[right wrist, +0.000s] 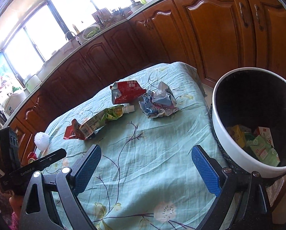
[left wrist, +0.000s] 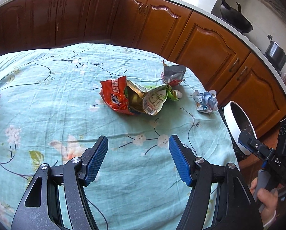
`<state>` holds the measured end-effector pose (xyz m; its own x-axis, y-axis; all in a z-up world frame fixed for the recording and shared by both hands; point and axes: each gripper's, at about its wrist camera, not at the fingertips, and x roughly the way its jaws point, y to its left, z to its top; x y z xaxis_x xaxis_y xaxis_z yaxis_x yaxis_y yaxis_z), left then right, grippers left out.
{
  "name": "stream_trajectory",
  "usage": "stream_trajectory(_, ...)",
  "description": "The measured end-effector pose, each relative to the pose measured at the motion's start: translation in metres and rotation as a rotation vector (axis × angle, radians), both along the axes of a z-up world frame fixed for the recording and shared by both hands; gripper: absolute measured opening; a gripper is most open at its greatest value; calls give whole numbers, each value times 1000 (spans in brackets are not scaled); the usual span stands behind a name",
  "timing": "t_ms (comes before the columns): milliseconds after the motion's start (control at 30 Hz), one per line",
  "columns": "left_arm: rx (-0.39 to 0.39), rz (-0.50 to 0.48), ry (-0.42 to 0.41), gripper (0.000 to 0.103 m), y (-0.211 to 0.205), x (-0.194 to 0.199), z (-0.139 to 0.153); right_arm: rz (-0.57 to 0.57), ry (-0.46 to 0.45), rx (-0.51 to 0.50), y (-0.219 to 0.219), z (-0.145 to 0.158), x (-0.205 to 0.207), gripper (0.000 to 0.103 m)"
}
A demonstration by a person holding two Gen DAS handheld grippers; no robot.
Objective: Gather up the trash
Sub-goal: 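Move both open tools back over the table toward the wrappers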
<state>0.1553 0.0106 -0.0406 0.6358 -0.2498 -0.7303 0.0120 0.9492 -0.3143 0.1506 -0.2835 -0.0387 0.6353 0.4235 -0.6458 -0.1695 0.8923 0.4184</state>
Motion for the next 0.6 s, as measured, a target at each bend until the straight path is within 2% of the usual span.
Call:
stream_trajectory(367,-1,60,14,67,23,47,-1,6,0,-34,6,-1,55,96)
stream_trajectory(600,25,54,48,65,25,74,-16,-6,15,-63,13,-13,91,96)
